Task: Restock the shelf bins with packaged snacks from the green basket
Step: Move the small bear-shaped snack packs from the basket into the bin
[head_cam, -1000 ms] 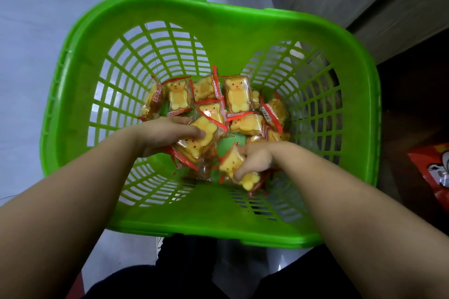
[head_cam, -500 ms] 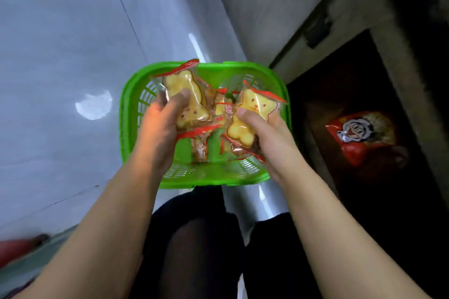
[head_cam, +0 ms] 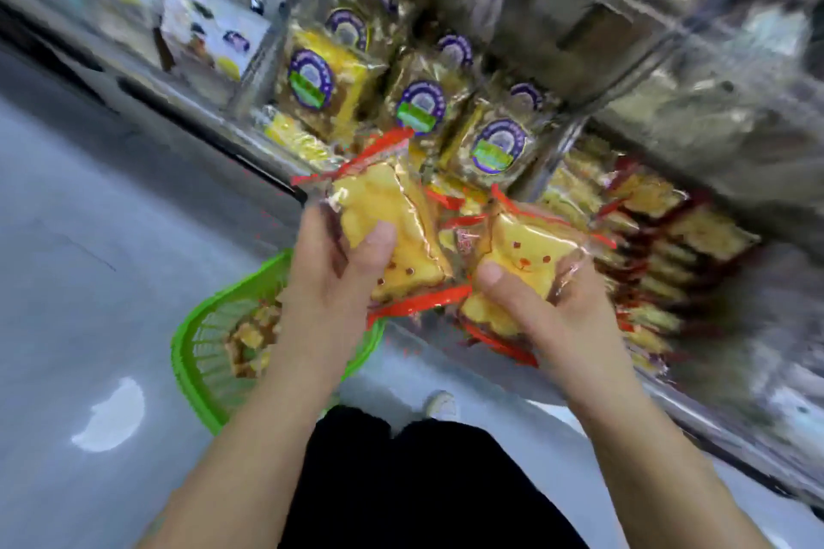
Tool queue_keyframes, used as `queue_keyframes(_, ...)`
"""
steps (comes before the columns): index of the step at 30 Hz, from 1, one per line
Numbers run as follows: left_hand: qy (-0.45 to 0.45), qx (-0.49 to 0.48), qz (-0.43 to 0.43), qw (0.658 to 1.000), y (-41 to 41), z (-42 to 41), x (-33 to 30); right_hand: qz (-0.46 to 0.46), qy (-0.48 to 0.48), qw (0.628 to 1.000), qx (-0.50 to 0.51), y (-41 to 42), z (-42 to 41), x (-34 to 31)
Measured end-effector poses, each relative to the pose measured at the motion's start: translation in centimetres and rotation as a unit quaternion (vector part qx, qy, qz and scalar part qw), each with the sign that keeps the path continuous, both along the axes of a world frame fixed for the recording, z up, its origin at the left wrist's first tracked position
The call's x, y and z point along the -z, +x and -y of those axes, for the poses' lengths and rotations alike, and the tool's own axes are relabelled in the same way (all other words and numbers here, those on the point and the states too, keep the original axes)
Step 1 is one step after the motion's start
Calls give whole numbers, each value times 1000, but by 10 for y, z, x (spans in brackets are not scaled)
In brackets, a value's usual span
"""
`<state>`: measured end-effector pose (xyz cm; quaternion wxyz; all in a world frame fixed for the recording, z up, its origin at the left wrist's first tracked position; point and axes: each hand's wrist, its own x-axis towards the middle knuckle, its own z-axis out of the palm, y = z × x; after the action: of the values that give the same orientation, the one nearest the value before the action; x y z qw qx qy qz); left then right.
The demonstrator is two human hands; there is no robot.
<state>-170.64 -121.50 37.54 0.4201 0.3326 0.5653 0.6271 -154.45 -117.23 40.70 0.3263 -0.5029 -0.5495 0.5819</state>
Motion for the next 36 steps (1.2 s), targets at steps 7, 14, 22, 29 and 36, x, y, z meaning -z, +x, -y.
queue_keyframes(7, -38, 165, -46, 984, 107, -58, -7, 198, 27, 976, 85, 115, -46, 6)
queue_keyframes(14, -239, 263, -178, 918, 160, -103, 41, 395, -79, 915, -8, 190, -81, 59)
queue_keyframes(22, -264, 250, -111, 925, 160, -106, 55, 342, -29, 939, 2, 214, -81, 68)
queue_keyframes(29, -186, 235, -134, 945, 136, -118, 28, 103, -149, 981, 65, 216, -80, 74)
queue_keyframes(36, -159, 307, -585, 733, 136, -142, 14, 277, -81, 948, -134, 199, -105, 64)
